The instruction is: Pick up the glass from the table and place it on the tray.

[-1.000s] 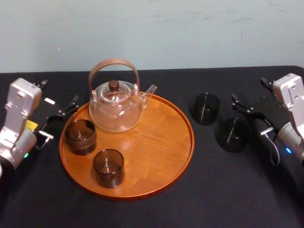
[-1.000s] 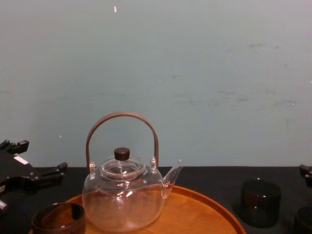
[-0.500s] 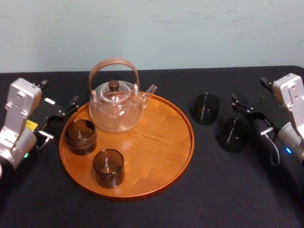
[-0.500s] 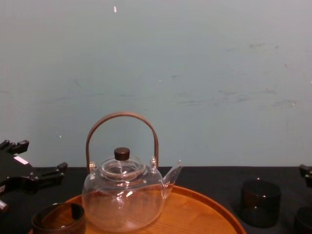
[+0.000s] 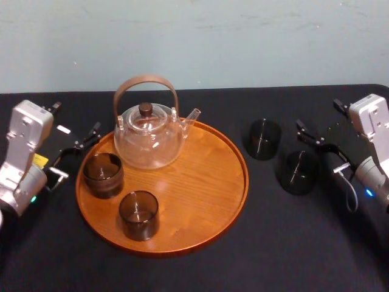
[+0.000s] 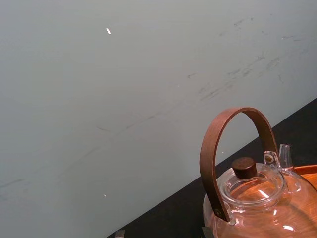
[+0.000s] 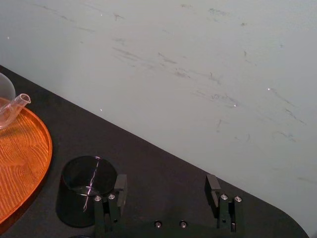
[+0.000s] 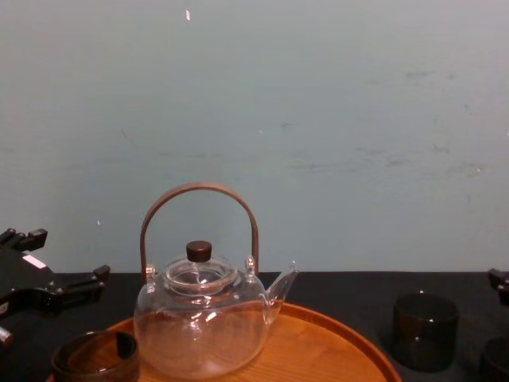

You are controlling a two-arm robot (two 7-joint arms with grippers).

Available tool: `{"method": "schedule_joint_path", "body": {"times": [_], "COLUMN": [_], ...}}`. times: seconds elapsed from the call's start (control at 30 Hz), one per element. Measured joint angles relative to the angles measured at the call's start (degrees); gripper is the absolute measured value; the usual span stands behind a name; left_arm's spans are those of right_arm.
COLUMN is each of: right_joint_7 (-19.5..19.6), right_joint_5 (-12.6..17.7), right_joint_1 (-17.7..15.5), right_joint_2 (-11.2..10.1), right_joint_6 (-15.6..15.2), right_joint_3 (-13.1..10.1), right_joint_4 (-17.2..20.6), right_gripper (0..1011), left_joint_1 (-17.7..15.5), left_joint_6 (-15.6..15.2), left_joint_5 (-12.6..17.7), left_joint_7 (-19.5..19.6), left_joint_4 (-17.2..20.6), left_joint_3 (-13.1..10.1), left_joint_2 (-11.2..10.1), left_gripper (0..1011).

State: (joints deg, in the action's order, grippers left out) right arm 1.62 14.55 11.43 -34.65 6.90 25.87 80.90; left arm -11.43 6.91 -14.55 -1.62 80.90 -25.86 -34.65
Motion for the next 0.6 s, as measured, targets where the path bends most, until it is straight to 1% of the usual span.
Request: {"method": "schedule_joint_path", "body": {"times": [0.6], "right_joint_7": [0.00], "right_joint_5": [0.00], "right_joint_1": [0.00], "right_joint_2": [0.00], "right_joint_6": [0.00], "right_joint_3": [0.00], "right_joint_4": [0.00], "right_gripper": [1002], "left_joint_1": [0.00], "left_joint_6": [0.00], "left_joint_5": [0.00], "left_joint_7": [0.00], "left_joint_4": [0.00], "left_joint_3": [0.00], "left_joint_2": [0.00], "left_gripper": [1001]}}
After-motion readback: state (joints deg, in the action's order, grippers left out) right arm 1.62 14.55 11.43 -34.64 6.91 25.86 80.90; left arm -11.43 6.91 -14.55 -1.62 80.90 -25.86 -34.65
